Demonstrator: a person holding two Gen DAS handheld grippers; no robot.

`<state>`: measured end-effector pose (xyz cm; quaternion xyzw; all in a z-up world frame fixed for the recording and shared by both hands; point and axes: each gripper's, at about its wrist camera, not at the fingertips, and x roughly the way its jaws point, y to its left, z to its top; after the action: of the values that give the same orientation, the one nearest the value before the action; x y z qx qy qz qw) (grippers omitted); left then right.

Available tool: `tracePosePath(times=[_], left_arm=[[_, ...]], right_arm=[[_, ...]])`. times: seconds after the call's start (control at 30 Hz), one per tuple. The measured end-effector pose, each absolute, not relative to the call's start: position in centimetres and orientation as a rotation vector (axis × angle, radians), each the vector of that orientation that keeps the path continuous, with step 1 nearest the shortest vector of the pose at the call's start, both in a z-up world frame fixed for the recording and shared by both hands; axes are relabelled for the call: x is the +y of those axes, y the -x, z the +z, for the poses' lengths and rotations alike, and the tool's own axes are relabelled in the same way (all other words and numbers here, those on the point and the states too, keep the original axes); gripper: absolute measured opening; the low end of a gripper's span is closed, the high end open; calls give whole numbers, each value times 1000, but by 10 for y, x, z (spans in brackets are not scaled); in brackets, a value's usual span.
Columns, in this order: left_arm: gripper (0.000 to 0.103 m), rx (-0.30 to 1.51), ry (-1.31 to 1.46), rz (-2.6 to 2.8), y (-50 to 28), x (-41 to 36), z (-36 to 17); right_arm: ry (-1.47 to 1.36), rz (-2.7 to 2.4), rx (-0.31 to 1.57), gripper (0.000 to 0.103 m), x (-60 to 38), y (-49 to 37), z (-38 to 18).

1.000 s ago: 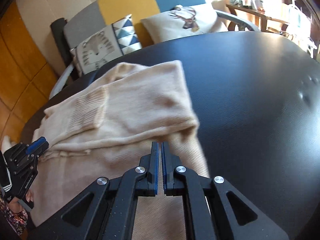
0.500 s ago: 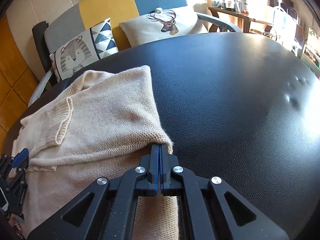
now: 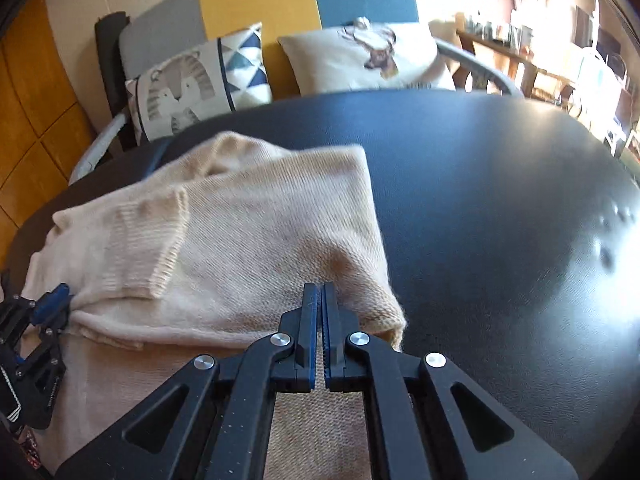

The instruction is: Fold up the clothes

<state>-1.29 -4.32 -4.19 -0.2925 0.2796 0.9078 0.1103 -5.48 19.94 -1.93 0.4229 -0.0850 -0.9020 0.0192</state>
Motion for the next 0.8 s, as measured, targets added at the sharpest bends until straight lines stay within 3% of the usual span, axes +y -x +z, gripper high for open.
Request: tracePosePath(times=[0.3,0.4,0.57,0.8], left_arm=[[10,786,865,2661,15,-46,-41],[10,774,866,2660,15,-48,-41],[10,761,865,2660,15,-49,-40],[10,752,864,2662,15,-50,-41]], right_arm=[[-1358,-2796,-354,0,212,67,-31],[-1404,-2759,-292,0,209,73,-23],[-1261,-2722,-409,2,213,82,4],[-1326,-2735,-234,2,201,138,9]])
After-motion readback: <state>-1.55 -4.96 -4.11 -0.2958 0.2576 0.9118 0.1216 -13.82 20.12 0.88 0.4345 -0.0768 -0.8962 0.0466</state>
